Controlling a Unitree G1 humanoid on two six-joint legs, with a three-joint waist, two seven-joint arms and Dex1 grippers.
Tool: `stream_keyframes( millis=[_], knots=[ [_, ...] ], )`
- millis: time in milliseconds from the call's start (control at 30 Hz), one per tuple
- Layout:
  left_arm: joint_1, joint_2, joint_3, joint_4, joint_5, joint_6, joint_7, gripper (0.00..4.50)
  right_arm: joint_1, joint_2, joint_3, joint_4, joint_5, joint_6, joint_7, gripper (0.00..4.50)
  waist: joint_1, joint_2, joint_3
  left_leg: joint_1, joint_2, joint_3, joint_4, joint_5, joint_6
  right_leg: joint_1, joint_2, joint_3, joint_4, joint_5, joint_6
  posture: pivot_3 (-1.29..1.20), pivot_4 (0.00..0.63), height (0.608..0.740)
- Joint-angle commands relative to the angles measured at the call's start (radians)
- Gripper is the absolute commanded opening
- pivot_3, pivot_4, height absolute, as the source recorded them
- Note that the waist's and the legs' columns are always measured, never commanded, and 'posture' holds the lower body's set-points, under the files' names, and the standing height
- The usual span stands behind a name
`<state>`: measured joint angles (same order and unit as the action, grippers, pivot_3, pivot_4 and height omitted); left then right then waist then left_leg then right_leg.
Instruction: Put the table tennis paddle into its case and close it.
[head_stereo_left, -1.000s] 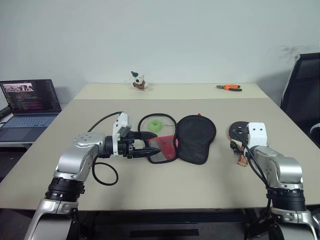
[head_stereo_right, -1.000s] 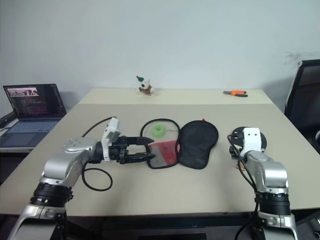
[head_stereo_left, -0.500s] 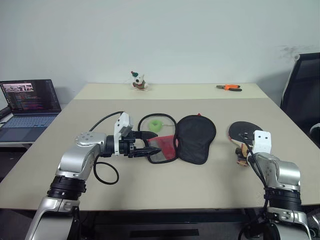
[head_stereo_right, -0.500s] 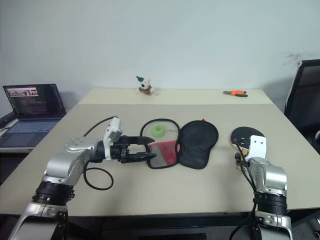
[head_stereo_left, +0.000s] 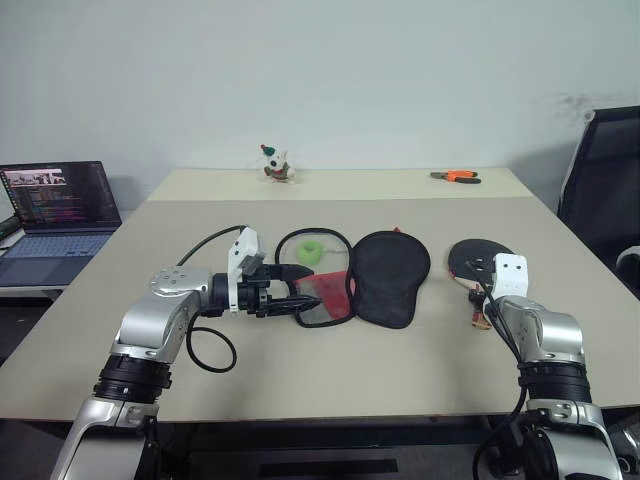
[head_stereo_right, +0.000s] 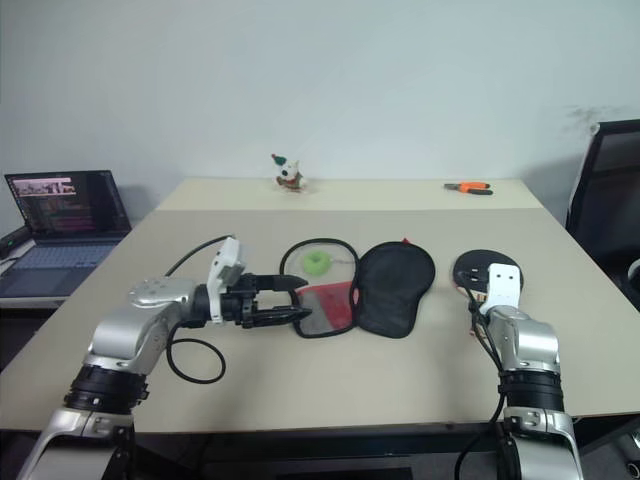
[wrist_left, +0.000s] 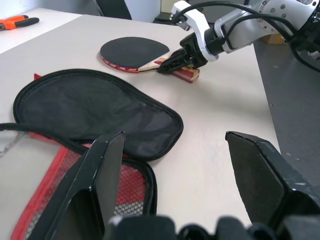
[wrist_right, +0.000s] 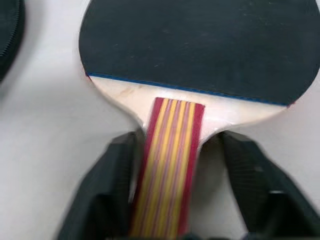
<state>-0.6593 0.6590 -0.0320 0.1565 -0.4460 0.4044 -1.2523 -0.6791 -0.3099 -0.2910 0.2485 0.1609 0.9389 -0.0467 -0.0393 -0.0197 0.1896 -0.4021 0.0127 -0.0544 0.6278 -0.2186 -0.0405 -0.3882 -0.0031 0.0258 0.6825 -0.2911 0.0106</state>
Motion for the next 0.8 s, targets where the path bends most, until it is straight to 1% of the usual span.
stream_keyframes(
  millis=[33, 67, 300, 400, 467, 533, 667, 800],
  knots=[
    [-0.001, 0.01, 0.03, -0.035, -0.007, -0.016, 0.005, 3.52, -0.004, -0.012, -0.02, 0.012, -0.01, -0.033, -0.018, 1.31, 0.005, 0.0, 0.0, 0.0, 0.0, 0.0, 0.0, 0.0, 0.0, 0.0, 0.0, 0.001, 0.0, 0.0, 0.0, 0.0, 0.15, 0.74],
    [0.0, 0.011, 0.031, -0.035, -0.008, -0.014, 0.006, 3.52, -0.008, -0.012, -0.024, 0.009, -0.009, -0.042, -0.021, 1.12, 0.006, 0.0, 0.0, 0.0, 0.0, 0.0, 0.0, 0.0, 0.0, 0.0, 0.0, 0.002, 0.0, 0.0, 0.001, 0.0, 0.15, 0.74],
    [0.03, 0.042, 0.074, -0.035, -0.017, -0.003, 0.026, 3.52, -0.043, -0.031, -0.039, -0.056, -0.001, -0.062, -0.023, 1.12, 0.005, 0.0, 0.0, 0.0, 0.0, 0.006, 0.0, 0.0, 0.0, -0.002, 0.0, 0.011, -0.001, 0.002, 0.003, 0.0, 0.15, 0.74],
    [0.063, 0.066, 0.108, -0.044, -0.018, 0.002, 0.044, 3.52, -0.089, -0.028, -0.042, -0.177, 0.03, -0.01, -0.017, 1.12, 0.004, 0.002, 0.001, 0.0, 0.0, 0.007, -0.001, 0.0, 0.0, -0.004, 0.0, 0.012, 0.0, 0.002, 0.003, 0.0, 0.15, 0.74],
    [0.073, 0.071, 0.119, -0.051, -0.022, 0.006, 0.052, 3.52, -0.105, -0.016, -0.039, -0.227, 0.047, 0.027, -0.016, 1.12, -0.003, 0.002, 0.001, -0.004, 0.001, 0.007, -0.001, 0.0, 0.001, -0.01, 0.0, 0.015, 0.002, 0.002, 0.003, 0.0, 0.15, 0.74],
    [0.085, 0.076, 0.129, -0.06, -0.029, 0.013, 0.059, 3.52, -0.127, 0.029, -0.033, -0.303, 0.074, 0.095, -0.022, 1.12, -0.007, 0.002, 0.001, -0.013, 0.0, 0.007, 0.002, 0.0, 0.0, -0.02, 0.0, 0.015, 0.007, 0.002, 0.003, 0.0, 0.15, 0.74],
    [0.098, 0.083, 0.139, -0.072, -0.037, 0.018, 0.063, 3.52, -0.154, 0.189, -0.036, -0.422, 0.12, 0.225, -0.072, 1.12, -0.015, 0.002, 0.001, -0.014, 0.003, 0.006, 0.001, 0.0, 0.0, -0.022, 0.0, 0.015, 0.01, 0.001, 0.002, 0.0, 0.15, 0.74],
    [0.099, 0.085, 0.141, -0.077, -0.042, 0.023, 0.063, 3.52, -0.151, 0.313, -0.018, -0.433, 0.118, 0.238, -0.115, 1.12, -0.015, 0.002, 0.001, -0.013, 0.002, 0.006, 0.002, 0.0, 0.0, -0.022, 0.0, 0.014, 0.014, 0.0, 0.0, 0.0, 0.15, 0.74]
  ],
)
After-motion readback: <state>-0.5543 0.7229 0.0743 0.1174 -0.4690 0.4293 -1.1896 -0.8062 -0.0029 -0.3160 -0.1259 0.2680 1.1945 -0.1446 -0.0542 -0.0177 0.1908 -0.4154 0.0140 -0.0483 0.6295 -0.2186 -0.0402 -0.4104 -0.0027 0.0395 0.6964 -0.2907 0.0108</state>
